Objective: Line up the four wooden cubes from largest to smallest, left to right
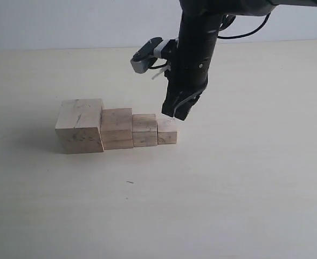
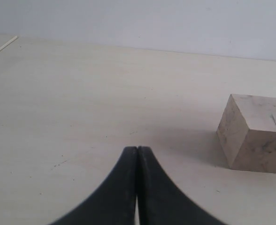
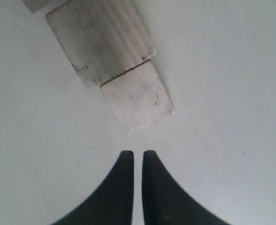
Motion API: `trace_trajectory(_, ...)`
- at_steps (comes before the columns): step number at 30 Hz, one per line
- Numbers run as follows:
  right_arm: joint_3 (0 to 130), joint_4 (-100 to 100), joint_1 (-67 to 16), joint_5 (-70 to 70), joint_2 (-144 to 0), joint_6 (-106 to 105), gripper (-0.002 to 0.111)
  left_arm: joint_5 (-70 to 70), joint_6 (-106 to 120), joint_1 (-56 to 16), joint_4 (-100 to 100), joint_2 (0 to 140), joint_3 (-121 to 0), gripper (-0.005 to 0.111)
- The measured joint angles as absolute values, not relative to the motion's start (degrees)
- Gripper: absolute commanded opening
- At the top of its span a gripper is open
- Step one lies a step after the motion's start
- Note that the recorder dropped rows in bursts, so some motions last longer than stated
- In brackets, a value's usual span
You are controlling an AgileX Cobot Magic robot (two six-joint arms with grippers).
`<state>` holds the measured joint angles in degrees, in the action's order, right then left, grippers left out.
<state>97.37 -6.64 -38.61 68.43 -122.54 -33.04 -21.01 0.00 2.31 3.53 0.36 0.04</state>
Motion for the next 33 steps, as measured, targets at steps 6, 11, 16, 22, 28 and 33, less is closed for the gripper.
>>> trace_trajectory(6,93.5,-2.4,-37.7,67.4,-124.4,-21.4,0.000,-21.0,0.0,2.3,3.5,0.4,0.0,0.000)
trace_trajectory(11,88.5,-3.5,-35.5,61.4,-124.2,-14.6,0.000,-21.0,0.0,2.3,3.5,0.4,0.0,0.000)
trace_trajectory(16,87.6,-7.0,-35.4,56.8,-124.1,-11.4,0.000,-21.0,0.0,2.3,3.5,0.4,0.0,0.000)
trace_trajectory(22,87.6,-8.7,-35.4,54.7,-124.1,-11.1,0.000,-21.0,0.0,2.3,3.5,0.4,0.0,0.000)
trace_trajectory(28,87.6,-11.5,-35.4,54.6,-124.8,-13.1,0.000,-21.0,0.0,2.3,3.5,0.4,0.0,0.000)
trace_trajectory(33,87.6,-11.8,-35.4,54.3,-124.9,-13.4,0.000,-21.0,0.0,2.3,3.5,0.4,0.0,0.000)
